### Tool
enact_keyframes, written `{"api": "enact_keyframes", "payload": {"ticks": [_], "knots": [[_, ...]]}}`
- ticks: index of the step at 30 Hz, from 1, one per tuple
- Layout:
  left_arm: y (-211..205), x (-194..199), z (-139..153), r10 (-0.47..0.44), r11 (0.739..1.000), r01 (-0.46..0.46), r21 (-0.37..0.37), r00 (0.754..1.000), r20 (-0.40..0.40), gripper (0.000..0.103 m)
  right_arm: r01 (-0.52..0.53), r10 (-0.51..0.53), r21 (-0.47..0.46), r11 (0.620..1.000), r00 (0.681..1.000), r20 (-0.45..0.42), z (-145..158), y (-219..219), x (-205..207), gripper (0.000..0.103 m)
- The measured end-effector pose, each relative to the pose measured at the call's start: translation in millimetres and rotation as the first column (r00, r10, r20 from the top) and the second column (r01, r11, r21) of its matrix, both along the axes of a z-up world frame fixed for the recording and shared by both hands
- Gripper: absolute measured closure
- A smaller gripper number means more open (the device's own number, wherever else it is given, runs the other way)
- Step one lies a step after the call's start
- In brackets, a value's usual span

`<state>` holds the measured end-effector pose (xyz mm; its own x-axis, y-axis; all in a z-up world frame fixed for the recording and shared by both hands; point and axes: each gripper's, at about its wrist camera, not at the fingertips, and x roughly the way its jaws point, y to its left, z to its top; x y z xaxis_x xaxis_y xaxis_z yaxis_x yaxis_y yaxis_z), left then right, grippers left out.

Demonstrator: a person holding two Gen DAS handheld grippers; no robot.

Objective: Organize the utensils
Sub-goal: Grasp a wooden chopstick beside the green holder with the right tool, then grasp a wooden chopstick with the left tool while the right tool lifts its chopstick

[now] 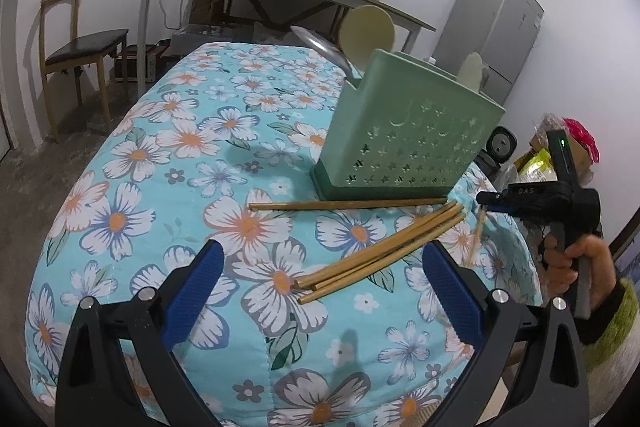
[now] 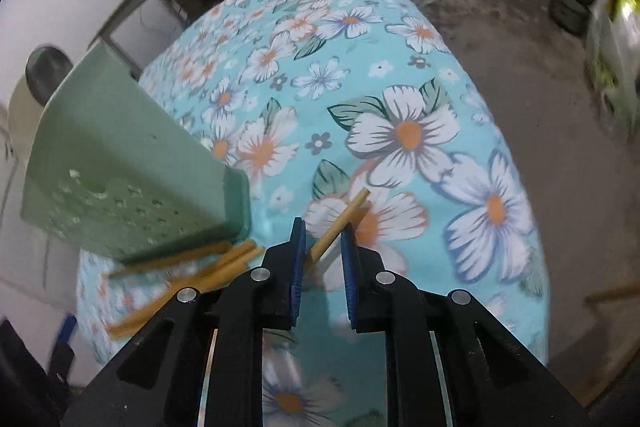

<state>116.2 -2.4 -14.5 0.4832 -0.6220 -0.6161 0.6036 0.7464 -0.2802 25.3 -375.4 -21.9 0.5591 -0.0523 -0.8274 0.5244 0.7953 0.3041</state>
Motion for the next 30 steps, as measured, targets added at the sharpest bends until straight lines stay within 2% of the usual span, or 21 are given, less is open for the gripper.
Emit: {"api": "enact_keyframes", "payload": {"ticks": [2, 7, 9, 12, 14, 18, 20, 25, 30], "knots": [[-6, -3, 0, -0.023, 1.0, 0.023, 0.02, 1.0, 0.021, 0.006, -0.023, 0.023, -0.032, 0.999, 0.999, -0.024, -1, 0, -1, 0.088], [-32, -18, 4, -0.098, 0.99, 0.082, 0.115, 0.985, 0.139, 0.006, -0.027, 0.027, -0.008, 1.0, 0.999, -0.02, -15, 5, 5, 0.089], [-43, -24, 6, -0.137, 0.983, 0.111, 0.147, 0.974, 0.179, 0.011, -0.011, 0.011, 0.0, 1.0, 1.0, -0.005, -18, 4, 6, 0.089], [-66, -32, 6, -0.219, 0.964, 0.176, 0.2, 0.951, 0.219, 0.025, -0.002, 0.002, 0.0, 1.0, 1.0, 0.013, -17, 5, 2, 0.089], [-82, -34, 4, -0.284, 0.945, 0.233, 0.229, 0.933, 0.222, 0.039, 0.001, -0.001, 0.007, 1.0, 1.0, 0.024, -18, 6, -1, 0.089], [-116, -40, -2, -0.418, 0.892, 0.359, 0.275, 0.886, 0.2, 0.057, 0.008, -0.009, 0.029, 1.0, 0.999, 0.049, -18, 5, -12, 0.09], [-129, -41, -7, -0.464, 0.868, 0.403, 0.292, 0.867, 0.182, 0.07, 0.007, -0.009, 0.037, 0.999, 0.998, 0.059, -19, 4, -13, 0.09], [-164, -40, -18, -0.562, 0.796, 0.497, 0.344, 0.819, 0.118, 0.076, 0.003, -0.008, 0.062, 0.998, 0.997, 0.08, -20, 1, -16, 0.09], [-187, -34, -23, -0.595, 0.759, 0.513, 0.402, 0.796, 0.108, 0.077, -0.004, -0.006, 0.095, 0.995, 0.995, 0.104, -22, -4, -18, 0.09]]}}
